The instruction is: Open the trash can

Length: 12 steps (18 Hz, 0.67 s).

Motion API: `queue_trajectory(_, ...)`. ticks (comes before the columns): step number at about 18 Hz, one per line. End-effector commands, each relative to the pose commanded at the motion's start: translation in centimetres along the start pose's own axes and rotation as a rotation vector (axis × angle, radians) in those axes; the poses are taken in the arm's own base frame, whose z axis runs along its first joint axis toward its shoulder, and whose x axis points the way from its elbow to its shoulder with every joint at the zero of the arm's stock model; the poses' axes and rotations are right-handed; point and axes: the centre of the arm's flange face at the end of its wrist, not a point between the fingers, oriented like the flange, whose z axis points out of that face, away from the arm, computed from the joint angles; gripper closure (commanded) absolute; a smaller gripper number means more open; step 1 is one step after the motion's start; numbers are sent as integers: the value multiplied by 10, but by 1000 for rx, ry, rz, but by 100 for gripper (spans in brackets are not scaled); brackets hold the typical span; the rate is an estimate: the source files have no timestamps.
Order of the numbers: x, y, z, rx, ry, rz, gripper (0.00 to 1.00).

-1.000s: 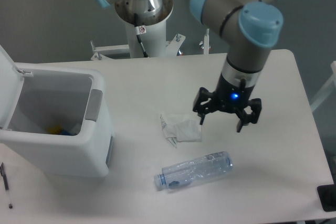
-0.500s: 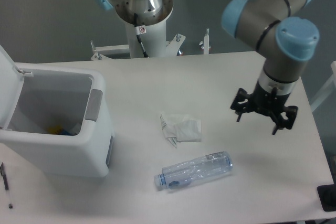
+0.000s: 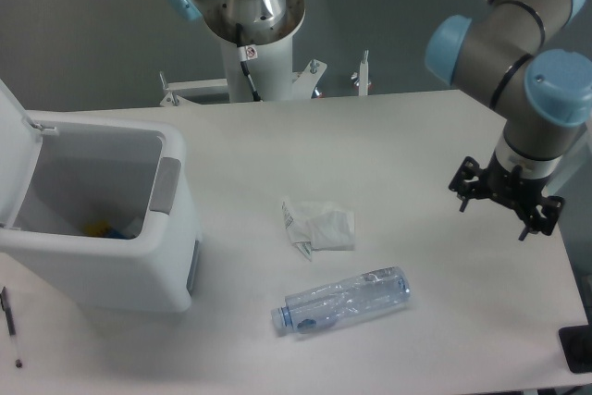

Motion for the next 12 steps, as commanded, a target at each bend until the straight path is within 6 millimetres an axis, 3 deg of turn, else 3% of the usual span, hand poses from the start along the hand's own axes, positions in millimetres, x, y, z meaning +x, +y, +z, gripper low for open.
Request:
queue_trajectory(2, 2, 1, 1, -8, 2, 136, 0)
queue_trajectory(12, 9, -1, 7, -9, 9, 160, 0)
